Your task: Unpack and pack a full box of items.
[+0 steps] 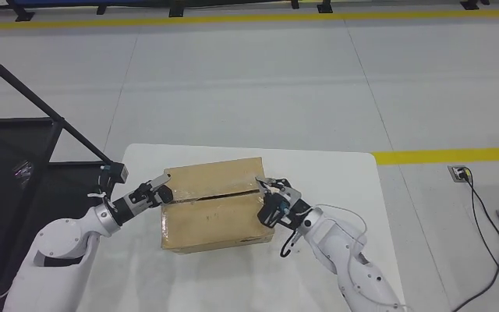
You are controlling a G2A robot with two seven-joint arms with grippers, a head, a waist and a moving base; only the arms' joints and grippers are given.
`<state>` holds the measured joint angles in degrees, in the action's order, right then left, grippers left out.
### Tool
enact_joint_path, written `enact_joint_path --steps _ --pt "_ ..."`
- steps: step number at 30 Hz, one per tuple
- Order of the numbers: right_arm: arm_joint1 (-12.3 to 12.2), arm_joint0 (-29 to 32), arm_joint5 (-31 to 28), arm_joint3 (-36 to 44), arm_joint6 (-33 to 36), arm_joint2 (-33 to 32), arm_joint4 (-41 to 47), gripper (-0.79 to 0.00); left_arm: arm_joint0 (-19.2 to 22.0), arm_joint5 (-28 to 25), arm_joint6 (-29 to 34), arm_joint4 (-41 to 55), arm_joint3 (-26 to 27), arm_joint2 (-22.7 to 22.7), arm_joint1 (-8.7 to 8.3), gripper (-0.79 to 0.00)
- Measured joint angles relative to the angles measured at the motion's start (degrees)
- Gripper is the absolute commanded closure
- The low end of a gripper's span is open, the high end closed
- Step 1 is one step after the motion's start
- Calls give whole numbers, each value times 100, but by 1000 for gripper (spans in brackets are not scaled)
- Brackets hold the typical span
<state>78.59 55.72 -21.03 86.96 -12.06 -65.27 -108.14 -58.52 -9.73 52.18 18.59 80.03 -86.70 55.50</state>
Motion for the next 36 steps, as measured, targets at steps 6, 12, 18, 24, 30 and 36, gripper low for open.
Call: enact_joint_path --steps 6,12,18,24,30,36 --pt "-17 51 -320 44 471 -52 264 -77 -37 -7 -35 15 4 7 -5 -785" --pt "-45 124 -446 133 745 -132 396 -376 -61 -13 -48 15 -1 18 -11 -785" --pt "-68 158 -503 173 859 -179 488 -369 -69 -6 -58 17 5 29 -17 -785" --pt "-98 230 -486 251 896 -264 557 -379 -74 -23 -64 22 13 35 -23 -785" --pt "-135 307 -410 377 907 -415 617 -576 -72 -27 -62 30 12 45 -28 -785" --pt "-180 421 117 826 141 -474 190 -785 -90 -53 -82 73 34 46 -30 -785"
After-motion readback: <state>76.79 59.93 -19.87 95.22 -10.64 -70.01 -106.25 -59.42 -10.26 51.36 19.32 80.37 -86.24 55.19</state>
